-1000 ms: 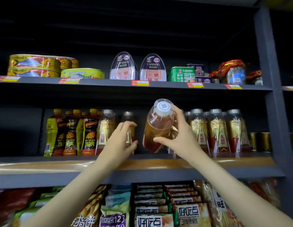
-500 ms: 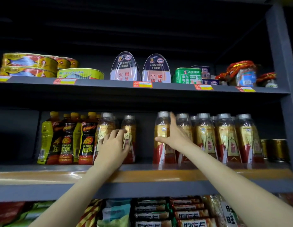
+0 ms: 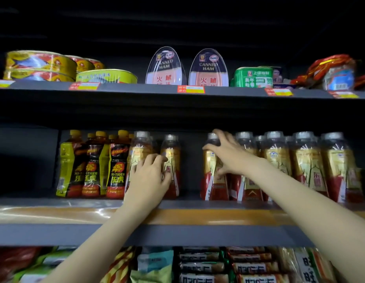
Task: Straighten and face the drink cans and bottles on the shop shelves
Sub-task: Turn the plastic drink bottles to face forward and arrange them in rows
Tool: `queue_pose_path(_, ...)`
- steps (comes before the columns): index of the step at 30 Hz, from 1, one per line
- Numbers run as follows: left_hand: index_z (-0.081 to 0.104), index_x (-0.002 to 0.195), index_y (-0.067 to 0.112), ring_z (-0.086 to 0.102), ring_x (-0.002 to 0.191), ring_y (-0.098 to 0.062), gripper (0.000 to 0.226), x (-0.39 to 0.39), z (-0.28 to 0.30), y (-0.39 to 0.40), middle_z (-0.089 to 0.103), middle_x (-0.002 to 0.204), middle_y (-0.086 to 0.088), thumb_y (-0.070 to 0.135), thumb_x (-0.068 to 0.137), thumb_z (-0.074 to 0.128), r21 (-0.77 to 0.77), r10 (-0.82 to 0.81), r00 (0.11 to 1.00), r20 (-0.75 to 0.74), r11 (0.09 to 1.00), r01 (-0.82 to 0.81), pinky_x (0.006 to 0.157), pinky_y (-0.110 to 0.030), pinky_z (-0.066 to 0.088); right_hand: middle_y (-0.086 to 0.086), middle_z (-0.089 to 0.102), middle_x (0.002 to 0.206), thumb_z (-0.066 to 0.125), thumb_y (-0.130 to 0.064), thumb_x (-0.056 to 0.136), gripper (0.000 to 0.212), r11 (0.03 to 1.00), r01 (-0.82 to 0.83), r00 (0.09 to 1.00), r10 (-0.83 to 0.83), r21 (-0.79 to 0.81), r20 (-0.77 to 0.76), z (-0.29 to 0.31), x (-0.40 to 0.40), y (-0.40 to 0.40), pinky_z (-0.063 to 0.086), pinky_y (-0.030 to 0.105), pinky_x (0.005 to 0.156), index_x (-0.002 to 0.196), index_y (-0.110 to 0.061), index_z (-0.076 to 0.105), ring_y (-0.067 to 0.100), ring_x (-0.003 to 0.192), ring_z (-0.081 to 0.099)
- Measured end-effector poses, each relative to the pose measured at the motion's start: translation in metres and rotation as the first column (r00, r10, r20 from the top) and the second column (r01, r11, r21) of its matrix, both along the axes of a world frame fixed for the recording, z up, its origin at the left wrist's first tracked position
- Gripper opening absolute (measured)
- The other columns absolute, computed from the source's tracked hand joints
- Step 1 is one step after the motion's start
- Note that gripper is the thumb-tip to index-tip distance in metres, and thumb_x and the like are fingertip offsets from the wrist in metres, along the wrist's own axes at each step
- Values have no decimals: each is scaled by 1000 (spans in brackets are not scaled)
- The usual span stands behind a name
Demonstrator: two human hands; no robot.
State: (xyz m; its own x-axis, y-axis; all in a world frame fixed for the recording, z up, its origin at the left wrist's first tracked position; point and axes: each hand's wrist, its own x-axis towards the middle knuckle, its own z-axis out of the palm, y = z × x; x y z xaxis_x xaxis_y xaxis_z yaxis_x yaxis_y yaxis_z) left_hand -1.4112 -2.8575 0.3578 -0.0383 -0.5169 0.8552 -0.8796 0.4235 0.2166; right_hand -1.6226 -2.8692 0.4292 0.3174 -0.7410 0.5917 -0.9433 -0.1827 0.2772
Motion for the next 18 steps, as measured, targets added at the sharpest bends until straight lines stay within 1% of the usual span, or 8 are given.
queue_pose_path(3,47,126,20,41,122,-19,33,0,0,0,44,134,1,29,94,42,1,16,1000,-8,1000,-16,102,-36,29,16,-6,156,82,-24,70,91,996,88,995,-88,-5,-36,1,8,-13,20,53,115,146,-24,31,42,143,-4)
queue_pose_path(7,48,124,20,43,120,-18,33,2,1,-3,47,130,1,30,93,45,6,9,999,-44,1000,-9,103,-38,31,17,-6,157,79,-21,73,88,990,138,989,-138,-10,-54,0,8,-22,25,52,112,146,-21,29,43,143,-5)
queue_pose_path(10,51,121,17,48,111,-19,32,2,4,-1,50,125,-1,27,91,48,20,-31,994,-108,999,33,99,-42,40,19,-7,156,78,-22,75,86,985,172,981,-173,-24,-85,-1,9,-27,23,51,113,146,-19,29,44,143,-6)
queue_pose_path(12,52,119,16,48,109,-20,31,2,5,1,51,123,-1,26,91,48,20,-29,994,-109,999,31,97,-43,41,19,-9,156,76,-21,76,86,985,170,982,-170,-12,-79,-1,9,-29,19,50,114,147,-19,26,44,143,-10)
queue_pose_path(14,51,121,15,48,110,-24,33,7,10,5,50,124,-4,28,91,48,55,29,993,-117,998,-23,96,-44,41,20,-12,156,74,-22,78,89,990,141,988,-142,-22,-59,0,8,-28,14,50,115,149,-19,20,42,143,-13)
queue_pose_path(15,50,122,14,47,112,-27,35,12,13,5,49,125,-6,30,91,47,85,87,989,-117,993,-78,96,-45,41,19,-13,156,73,-25,80,90,995,98,995,-99,-30,-24,0,9,-27,12,49,116,150,-19,18,41,143,-13)
queue_pose_path(17,46,126,13,45,118,-31,39,26,18,3,47,130,-9,33,93,45,117,233,970,-69,967,-224,97,-44,39,17,-9,157,72,-31,81,90,998,-48,992,52,-32,115,3,16,-27,16,48,116,150,-21,17,37,145,-5)
queue_pose_path(18,45,127,14,44,120,-31,40,34,18,1,46,131,-8,35,93,44,117,286,957,-47,953,-279,98,-43,38,15,-5,158,72,-34,80,90,990,-137,968,138,-19,207,5,23,-29,19,47,116,150,-23,17,36,145,2)
